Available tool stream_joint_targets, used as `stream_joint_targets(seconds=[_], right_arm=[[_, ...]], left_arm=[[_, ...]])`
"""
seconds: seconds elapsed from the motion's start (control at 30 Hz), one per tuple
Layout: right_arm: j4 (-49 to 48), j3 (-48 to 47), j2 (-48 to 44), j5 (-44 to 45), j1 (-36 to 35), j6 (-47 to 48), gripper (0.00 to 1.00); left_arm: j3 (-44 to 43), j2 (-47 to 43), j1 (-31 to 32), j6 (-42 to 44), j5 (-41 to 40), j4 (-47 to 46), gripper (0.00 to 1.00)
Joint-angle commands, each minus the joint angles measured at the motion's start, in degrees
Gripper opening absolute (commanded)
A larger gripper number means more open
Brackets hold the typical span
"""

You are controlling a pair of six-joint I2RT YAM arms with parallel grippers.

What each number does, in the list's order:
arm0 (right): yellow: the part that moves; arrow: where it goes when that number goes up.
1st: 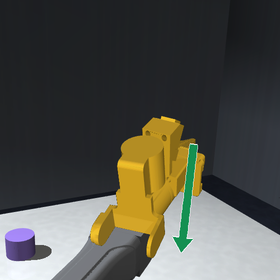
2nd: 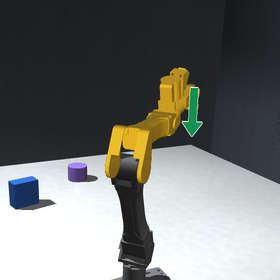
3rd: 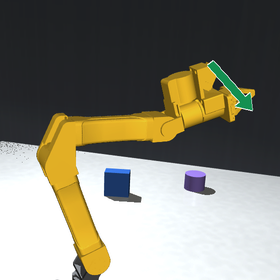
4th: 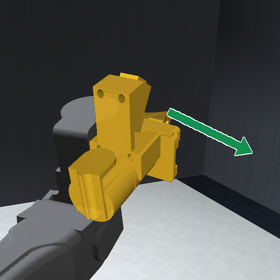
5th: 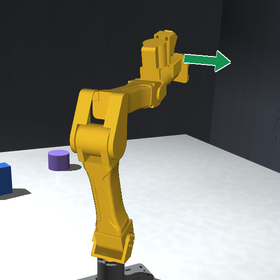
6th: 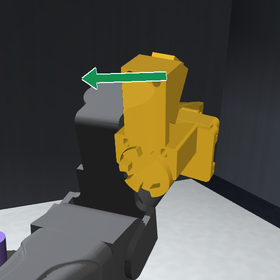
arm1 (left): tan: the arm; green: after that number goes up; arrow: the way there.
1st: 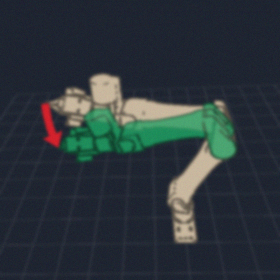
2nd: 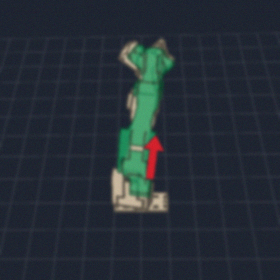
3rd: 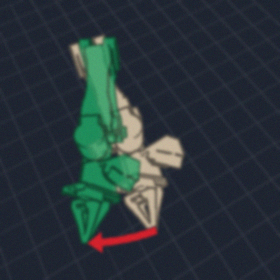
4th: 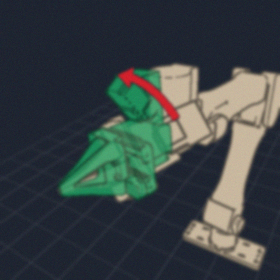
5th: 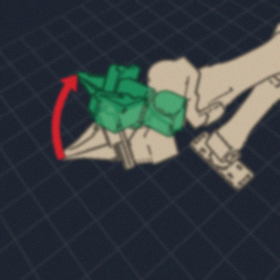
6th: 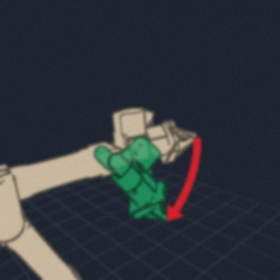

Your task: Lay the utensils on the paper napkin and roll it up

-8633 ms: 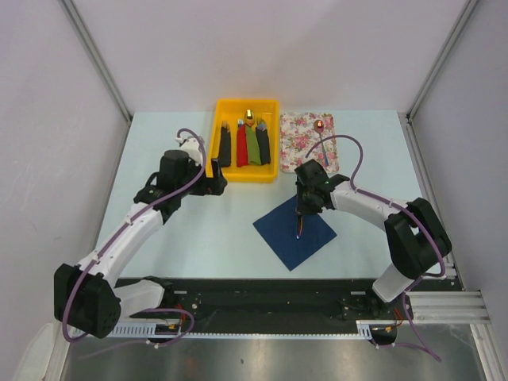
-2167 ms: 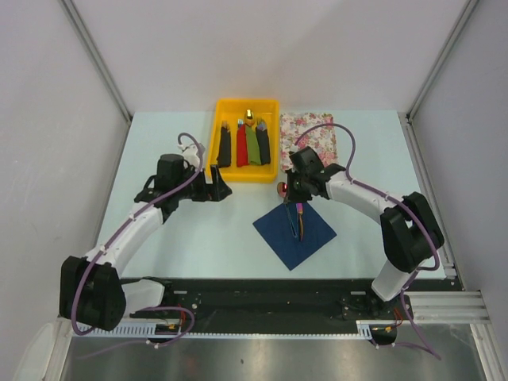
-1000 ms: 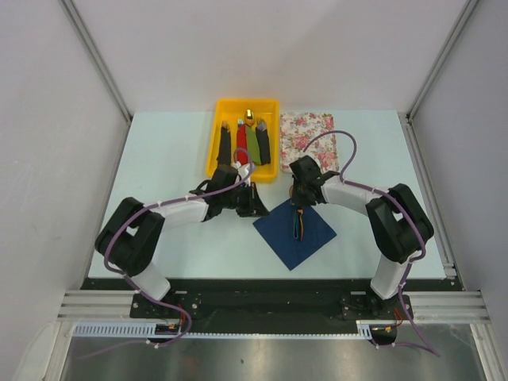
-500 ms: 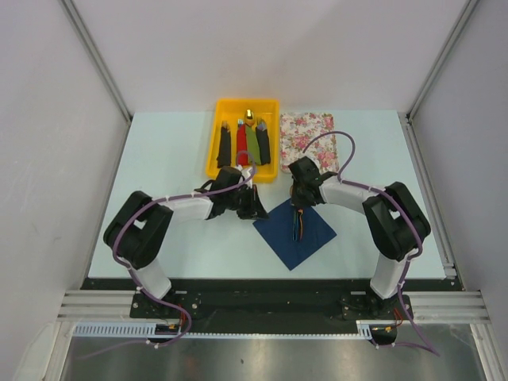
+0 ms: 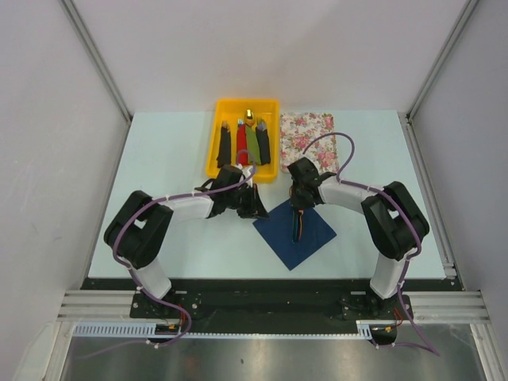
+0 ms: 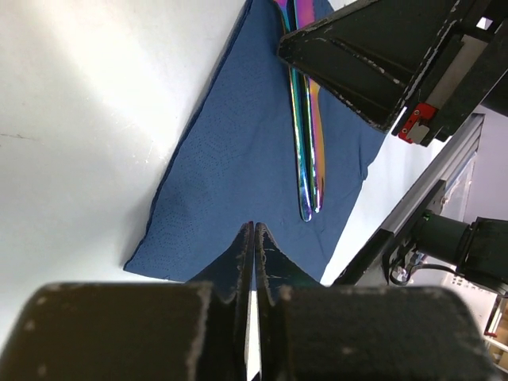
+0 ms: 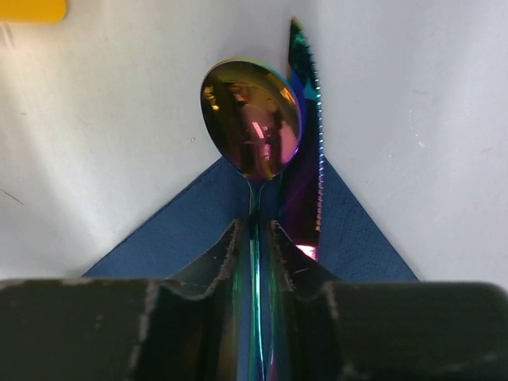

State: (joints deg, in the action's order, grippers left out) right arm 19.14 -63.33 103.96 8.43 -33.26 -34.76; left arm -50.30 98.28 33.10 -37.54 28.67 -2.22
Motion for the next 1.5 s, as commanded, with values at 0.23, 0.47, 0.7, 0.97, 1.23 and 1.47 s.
stream_joint_targets(seconds=[0.23, 0.47, 0.7, 0.97, 1.23, 1.47], right_arm=[[3.3, -5.2, -8.2, -2.3, -0.7, 4.4, 0.34], [-0.1, -1.3, -20.1, -14.0, 2.8, 14.0, 0.52], [0.5, 4.9, -24.8, -42.1, 14.2, 24.9, 0.97], [8.5, 5.5, -16.6, -60.4, 21.7, 29.6, 0.94], [14.6, 5.6, -11.7, -63.1, 25.9, 34.0, 0.91], [16.7, 5.5, -11.1, -64.6, 30.2, 34.7, 0.89]], left_arm=[[-1.3, -12.2, 0.3, 6.1, -1.2, -1.9, 0.34], [3.9, -30.0, 0.7, 30.3, -4.4, 1.2, 0.69], [4.7, -35.6, 5.6, 54.8, 4.6, 11.2, 0.88], [7.2, -26.6, 22.1, 75.9, -1.0, 10.4, 0.62], [4.8, -11.6, 30.2, 81.7, -1.7, 6.1, 0.41], [2.0, -5.0, 31.2, 83.4, -1.3, 4.4, 0.39]])
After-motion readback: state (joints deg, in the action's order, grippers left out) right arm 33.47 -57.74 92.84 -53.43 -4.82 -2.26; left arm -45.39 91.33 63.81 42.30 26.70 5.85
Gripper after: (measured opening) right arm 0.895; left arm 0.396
